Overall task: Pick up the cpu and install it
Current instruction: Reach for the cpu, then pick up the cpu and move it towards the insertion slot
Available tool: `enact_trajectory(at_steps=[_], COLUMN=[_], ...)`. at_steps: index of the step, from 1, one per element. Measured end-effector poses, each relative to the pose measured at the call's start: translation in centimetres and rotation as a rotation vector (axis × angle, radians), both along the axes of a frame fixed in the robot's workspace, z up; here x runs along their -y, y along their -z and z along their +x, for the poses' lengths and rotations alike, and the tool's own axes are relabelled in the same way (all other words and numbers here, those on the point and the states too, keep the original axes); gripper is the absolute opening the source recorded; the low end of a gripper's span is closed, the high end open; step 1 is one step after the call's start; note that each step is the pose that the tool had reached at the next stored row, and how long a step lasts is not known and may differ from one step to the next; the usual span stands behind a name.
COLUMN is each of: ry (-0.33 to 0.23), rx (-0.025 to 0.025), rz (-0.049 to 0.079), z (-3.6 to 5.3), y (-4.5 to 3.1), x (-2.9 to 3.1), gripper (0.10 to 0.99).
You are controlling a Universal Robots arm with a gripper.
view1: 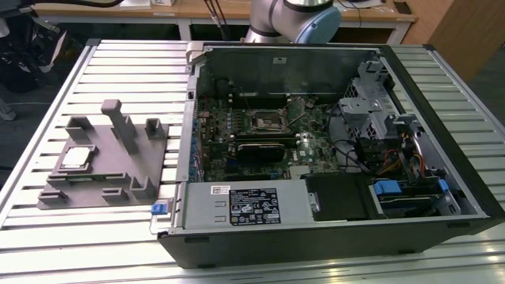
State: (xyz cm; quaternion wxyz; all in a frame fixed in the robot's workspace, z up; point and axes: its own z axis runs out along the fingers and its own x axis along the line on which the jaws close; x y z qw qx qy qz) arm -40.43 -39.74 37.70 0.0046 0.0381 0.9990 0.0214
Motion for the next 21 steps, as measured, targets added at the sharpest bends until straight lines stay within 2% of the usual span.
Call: enact_trajectory(at_steps=[12, 18, 21], ry=[0.000, 0.000, 0.000], rx=[-0.0001, -0.0012, -0.0039], rz=[0.000, 0.000, 0.000], z=[-2.60, -3.16, -3.18], y=[0.16, 0.27, 0.37], x=[0.00, 0.01, 0.00], gripper=[0.106, 0.106, 0.106])
